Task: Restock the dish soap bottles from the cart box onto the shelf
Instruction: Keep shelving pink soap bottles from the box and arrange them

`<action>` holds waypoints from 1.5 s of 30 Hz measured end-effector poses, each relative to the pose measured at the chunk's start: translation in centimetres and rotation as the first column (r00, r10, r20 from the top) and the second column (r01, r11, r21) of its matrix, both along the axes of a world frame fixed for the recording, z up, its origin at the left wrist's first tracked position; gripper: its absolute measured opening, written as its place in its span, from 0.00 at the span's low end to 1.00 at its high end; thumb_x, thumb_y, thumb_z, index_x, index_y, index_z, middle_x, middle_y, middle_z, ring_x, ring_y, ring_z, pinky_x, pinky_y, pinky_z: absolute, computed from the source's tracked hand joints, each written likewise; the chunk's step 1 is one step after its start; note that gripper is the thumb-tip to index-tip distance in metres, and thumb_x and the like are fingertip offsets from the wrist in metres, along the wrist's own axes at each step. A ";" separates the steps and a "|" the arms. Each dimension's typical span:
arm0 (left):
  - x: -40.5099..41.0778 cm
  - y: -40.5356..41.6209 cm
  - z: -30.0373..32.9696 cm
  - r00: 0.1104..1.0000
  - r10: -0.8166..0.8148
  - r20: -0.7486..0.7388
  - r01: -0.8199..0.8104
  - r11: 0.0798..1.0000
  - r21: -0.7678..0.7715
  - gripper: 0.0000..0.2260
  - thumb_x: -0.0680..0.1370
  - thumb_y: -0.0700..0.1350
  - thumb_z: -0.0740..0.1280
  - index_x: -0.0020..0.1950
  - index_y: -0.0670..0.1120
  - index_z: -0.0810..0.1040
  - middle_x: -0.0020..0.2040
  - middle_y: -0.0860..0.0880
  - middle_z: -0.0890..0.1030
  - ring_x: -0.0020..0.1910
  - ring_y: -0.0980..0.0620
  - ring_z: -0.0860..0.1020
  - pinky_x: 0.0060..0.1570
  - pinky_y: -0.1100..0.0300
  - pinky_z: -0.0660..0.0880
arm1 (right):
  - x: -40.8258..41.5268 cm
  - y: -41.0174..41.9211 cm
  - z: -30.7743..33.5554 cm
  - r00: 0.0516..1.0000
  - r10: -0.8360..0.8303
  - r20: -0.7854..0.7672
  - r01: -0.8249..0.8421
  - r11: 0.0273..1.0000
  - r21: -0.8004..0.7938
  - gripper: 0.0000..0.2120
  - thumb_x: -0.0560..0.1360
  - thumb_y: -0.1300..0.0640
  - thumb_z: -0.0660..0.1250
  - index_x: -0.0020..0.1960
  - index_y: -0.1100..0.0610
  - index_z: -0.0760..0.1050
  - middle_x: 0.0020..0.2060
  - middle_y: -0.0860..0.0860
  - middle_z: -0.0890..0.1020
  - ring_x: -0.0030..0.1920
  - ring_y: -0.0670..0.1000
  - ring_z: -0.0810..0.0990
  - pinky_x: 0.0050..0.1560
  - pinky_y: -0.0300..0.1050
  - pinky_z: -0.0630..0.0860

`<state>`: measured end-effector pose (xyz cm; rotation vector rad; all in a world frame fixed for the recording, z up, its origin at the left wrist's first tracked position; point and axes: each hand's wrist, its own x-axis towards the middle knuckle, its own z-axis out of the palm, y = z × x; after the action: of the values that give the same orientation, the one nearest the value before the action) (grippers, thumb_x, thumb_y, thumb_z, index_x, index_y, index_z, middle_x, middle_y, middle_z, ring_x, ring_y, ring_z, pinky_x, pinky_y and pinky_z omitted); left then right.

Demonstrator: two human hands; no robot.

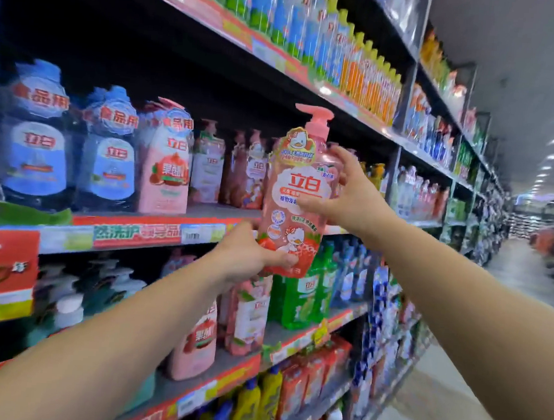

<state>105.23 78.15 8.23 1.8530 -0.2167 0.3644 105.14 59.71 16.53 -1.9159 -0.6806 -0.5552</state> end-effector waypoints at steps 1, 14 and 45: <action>1.4 -0.1 0.6 1.000 0.011 0.014 -0.011 1.000 0.010 0.41 0.51 0.57 0.84 0.60 0.48 0.74 0.49 0.51 0.85 0.44 0.49 0.84 0.40 0.51 0.82 | 1.2 0.0 0.6 1.000 -0.004 0.018 0.004 1.000 -0.004 0.45 0.67 0.58 0.79 0.76 0.46 0.56 0.53 0.38 0.74 0.46 0.34 0.77 0.38 0.32 0.78; 16.7 1.0 7.9 0.911 0.369 0.184 -0.395 0.909 0.134 0.25 0.66 0.51 0.80 0.55 0.50 0.71 0.49 0.53 0.80 0.43 0.52 0.79 0.40 0.53 0.80 | 21.5 2.6 6.3 0.933 0.188 0.308 -0.197 0.980 0.000 0.52 0.66 0.53 0.80 0.79 0.50 0.51 0.71 0.50 0.70 0.67 0.48 0.73 0.66 0.51 0.73; 32.9 -0.7 6.8 0.649 0.760 -0.029 -0.680 0.597 0.426 0.26 0.65 0.54 0.81 0.58 0.46 0.80 0.53 0.49 0.83 0.52 0.49 0.81 0.57 0.53 0.78 | 46.7 0.4 -2.0 0.989 0.028 0.148 0.009 0.970 -0.244 0.54 0.68 0.41 0.75 0.79 0.52 0.43 0.67 0.59 0.69 0.63 0.61 0.75 0.56 0.53 0.73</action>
<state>138.15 77.42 15.07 2.2969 0.7136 0.7237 151.84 60.09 14.55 -2.1126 -0.8896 -0.6394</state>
